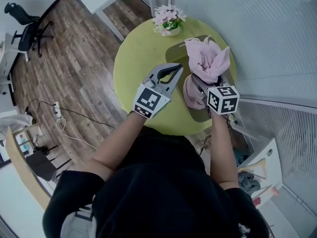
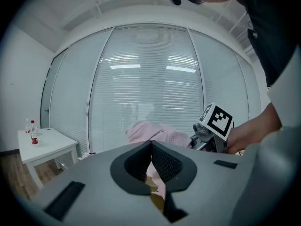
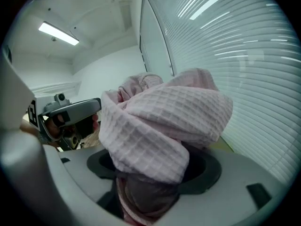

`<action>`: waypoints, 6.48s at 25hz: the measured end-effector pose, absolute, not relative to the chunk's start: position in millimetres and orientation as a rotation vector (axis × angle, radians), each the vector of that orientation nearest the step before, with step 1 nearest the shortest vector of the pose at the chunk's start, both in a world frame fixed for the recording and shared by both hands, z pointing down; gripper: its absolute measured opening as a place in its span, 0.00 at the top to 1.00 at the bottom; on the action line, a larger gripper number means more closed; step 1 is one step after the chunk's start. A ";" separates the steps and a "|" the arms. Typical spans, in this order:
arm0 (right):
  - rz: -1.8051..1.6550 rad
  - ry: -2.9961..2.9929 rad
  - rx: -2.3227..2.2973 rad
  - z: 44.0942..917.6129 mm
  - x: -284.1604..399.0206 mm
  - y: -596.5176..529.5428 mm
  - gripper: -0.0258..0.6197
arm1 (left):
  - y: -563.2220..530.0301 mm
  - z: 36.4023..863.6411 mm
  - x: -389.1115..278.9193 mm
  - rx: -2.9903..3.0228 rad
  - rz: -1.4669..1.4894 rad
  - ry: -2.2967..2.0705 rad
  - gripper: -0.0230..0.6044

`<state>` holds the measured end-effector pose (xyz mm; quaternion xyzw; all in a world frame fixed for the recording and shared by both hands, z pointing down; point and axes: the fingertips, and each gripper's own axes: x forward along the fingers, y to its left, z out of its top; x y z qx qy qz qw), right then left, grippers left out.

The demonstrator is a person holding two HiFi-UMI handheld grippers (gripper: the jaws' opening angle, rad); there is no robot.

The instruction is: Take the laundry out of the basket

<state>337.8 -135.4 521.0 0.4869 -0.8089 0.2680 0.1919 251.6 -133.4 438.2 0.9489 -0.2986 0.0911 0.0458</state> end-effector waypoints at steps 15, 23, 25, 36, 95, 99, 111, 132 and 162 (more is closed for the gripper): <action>0.421 -2.545 1.467 376.7 318.1 -125.5 0.39 | -115.0 364.1 235.7 2.951 0.151 -0.983 0.95; 0.277 -2.663 1.445 336.9 293.7 -115.0 0.39 | -110.8 340.4 217.7 2.947 0.124 -1.049 0.95; 0.241 -2.687 1.443 326.8 284.7 -112.2 0.39 | -109.8 333.5 212.1 2.958 0.116 -1.053 0.95; 0.111 -2.706 1.482 297.0 222.6 -99.5 0.39 | -99.7 316.4 145.4 2.992 0.085 -1.044 0.95; 0.916 -2.208 1.310 636.8 7.8 -95.9 0.39 | -107.8 583.0 -65.3 2.698 0.450 -0.975 0.95; 0.948 -2.131 1.293 659.6 10.2 -97.7 0.39 | -106.3 608.8 -59.1 2.676 0.504 -0.943 0.95; 1.041 -1.970 1.251 727.3 21.1 -121.9 0.39 | -129.9 665.3 -54.1 2.601 0.591 -0.945 0.95; 1.086 -1.869 1.217 765.4 22.5 -137.6 0.38 | -137.1 682.5 -49.2 2.537 0.597 -0.955 0.95; 0.444 -2.616 1.455 459.1 8.9 -54.7 0.38 | -69.2 463.5 -69.1 2.847 0.292 -0.827 0.95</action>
